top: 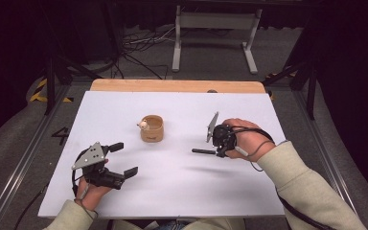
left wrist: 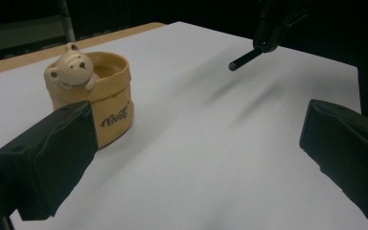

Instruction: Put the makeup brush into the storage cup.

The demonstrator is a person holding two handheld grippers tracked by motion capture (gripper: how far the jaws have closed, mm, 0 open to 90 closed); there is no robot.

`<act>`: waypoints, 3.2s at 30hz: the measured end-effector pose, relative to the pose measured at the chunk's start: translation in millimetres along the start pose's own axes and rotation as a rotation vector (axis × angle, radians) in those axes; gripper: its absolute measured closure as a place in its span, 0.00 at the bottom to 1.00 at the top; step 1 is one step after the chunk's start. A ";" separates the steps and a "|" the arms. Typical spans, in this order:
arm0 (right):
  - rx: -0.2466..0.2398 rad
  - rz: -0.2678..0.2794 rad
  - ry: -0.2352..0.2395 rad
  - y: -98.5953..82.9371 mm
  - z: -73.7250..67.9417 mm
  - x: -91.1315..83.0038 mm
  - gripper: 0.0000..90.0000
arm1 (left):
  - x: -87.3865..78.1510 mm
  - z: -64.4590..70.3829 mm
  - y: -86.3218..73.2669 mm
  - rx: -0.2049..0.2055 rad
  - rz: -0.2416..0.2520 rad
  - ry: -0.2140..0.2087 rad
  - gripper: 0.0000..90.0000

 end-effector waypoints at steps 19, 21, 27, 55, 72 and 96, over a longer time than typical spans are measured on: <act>-0.152 -0.022 0.015 42.4 -41.4 -23.2 0.85 | 42.4 27.5 19.9 0.062 -0.028 -0.192 0.04; -0.172 -0.025 0.013 47.6 -46.0 -26.2 0.85 | 46.4 29.7 21.7 0.073 -0.028 -0.212 0.06; -0.184 -0.026 0.019 53.2 -51.1 -27.7 0.85 | 60.0 39.5 25.2 0.089 -0.046 -0.295 0.07; -0.157 -0.017 0.061 71.8 -68.9 -30.3 0.85 | 92.5 51.1 22.4 0.161 -0.186 -0.425 0.31; -0.127 -0.052 0.077 74.9 -71.4 -26.1 0.85 | 96.6 53.8 18.5 0.193 -0.249 -0.461 0.73; -0.153 0.052 0.093 71.7 -67.8 -27.4 0.80 | 92.4 54.5 18.3 0.250 -0.257 -0.438 0.88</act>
Point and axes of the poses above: each handheld gripper's, and its own axes: x roughly forward along the jaws, y roughly out of its top, z roughly to its right, the point moved 4 cm from there along x, roughly forward along the jaws, and after that the axes turned 1 degree about -z, right-handed, at the moved point
